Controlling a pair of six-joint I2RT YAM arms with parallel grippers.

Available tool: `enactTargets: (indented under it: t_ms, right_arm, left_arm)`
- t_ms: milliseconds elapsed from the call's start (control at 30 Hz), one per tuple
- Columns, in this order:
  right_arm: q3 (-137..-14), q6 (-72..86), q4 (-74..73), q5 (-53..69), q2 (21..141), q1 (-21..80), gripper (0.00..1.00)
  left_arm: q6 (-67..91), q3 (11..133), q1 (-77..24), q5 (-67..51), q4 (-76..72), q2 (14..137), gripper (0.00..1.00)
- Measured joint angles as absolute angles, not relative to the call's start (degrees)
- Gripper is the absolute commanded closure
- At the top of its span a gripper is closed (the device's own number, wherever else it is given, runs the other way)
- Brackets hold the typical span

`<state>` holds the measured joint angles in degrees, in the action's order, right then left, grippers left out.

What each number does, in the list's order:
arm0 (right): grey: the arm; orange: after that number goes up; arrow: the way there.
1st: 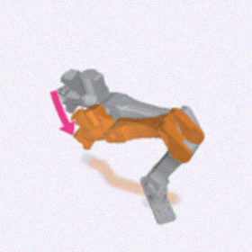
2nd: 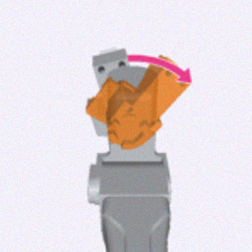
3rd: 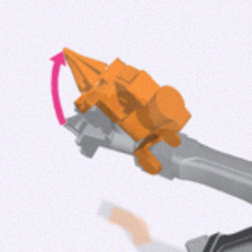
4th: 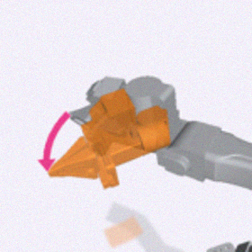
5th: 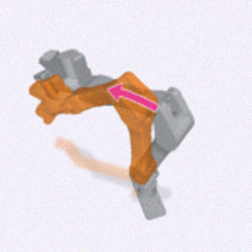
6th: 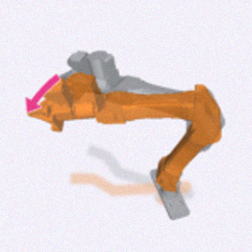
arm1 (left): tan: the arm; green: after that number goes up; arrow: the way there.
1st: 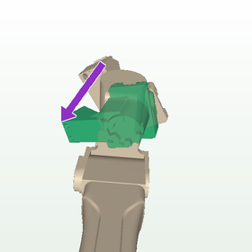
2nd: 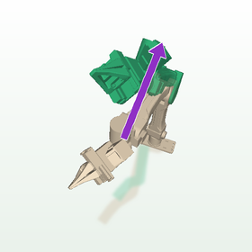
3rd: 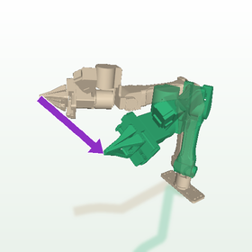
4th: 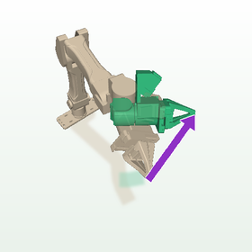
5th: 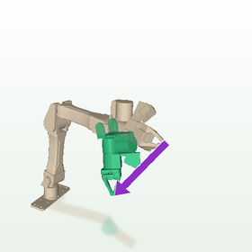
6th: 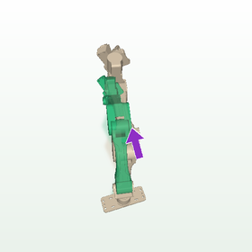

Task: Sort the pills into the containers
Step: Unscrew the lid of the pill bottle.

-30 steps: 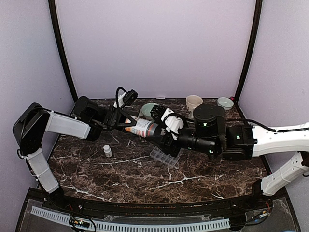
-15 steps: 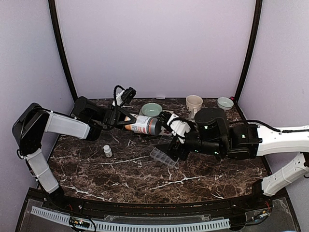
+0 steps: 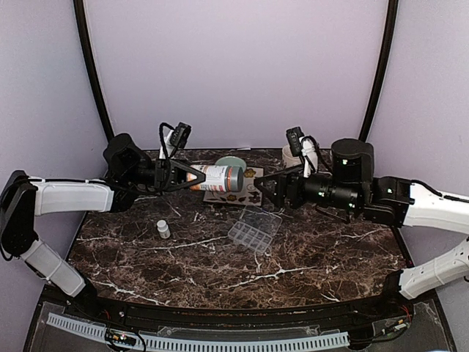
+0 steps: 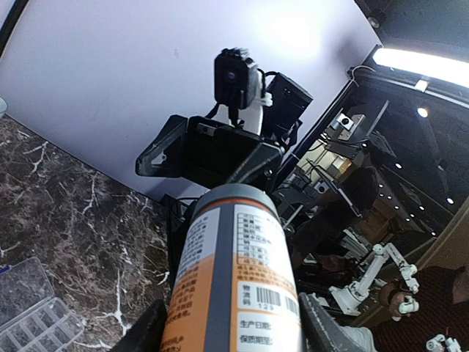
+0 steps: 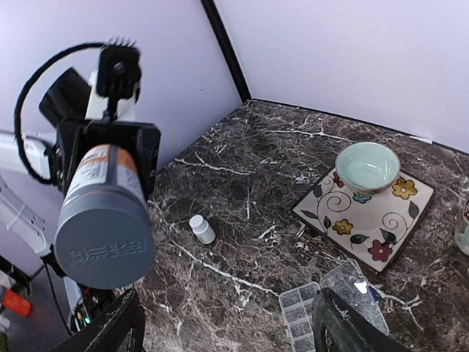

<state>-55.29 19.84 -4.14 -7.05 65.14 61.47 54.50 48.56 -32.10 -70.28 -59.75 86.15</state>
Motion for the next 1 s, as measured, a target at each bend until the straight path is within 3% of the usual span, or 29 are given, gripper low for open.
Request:
enactTargets:
  t_ms: [400, 1000]
  right_arm:
    - [-52.8, 44.9, 5.6, 9.4, 66.5, 54.0, 0.22]
    - [-54.2, 54.4, 8.7, 18.5, 73.3, 52.1, 0.22]
  left_arm:
    - [38.5, 47.4, -32.1, -65.3, -46.4, 83.8, 0.76]
    - [34.4, 47.5, -32.1, -64.4, -43.5, 83.8, 0.76]
